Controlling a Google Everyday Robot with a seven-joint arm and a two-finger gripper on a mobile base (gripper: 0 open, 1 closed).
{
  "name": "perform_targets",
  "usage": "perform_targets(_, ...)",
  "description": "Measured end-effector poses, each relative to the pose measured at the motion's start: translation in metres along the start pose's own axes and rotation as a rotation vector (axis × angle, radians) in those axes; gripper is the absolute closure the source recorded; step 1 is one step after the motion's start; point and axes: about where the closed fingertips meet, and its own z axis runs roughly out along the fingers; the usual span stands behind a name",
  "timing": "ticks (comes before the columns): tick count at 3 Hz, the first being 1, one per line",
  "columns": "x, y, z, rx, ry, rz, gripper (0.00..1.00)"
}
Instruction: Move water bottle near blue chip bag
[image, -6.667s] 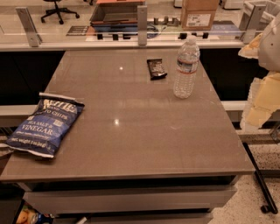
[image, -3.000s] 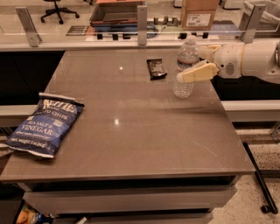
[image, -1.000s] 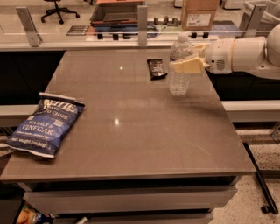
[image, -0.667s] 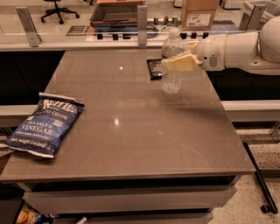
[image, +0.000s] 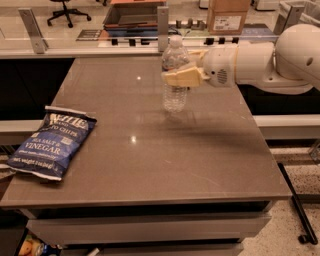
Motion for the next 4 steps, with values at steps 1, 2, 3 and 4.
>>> perform_targets(1, -0.005, 0.039, 0.024, -0.026, -0.018, 0.001, 1.0)
perform_targets(2, -0.006, 0.07, 0.044, -0.039, -0.023, 0.004, 1.0)
perform_targets(3, -0.007, 0.099, 0.06, -0.066, -0.032, 0.007, 1.0)
perform_targets(4, -0.009, 0.128, 0.071, -0.109, -0.031, 0.006, 1.0)
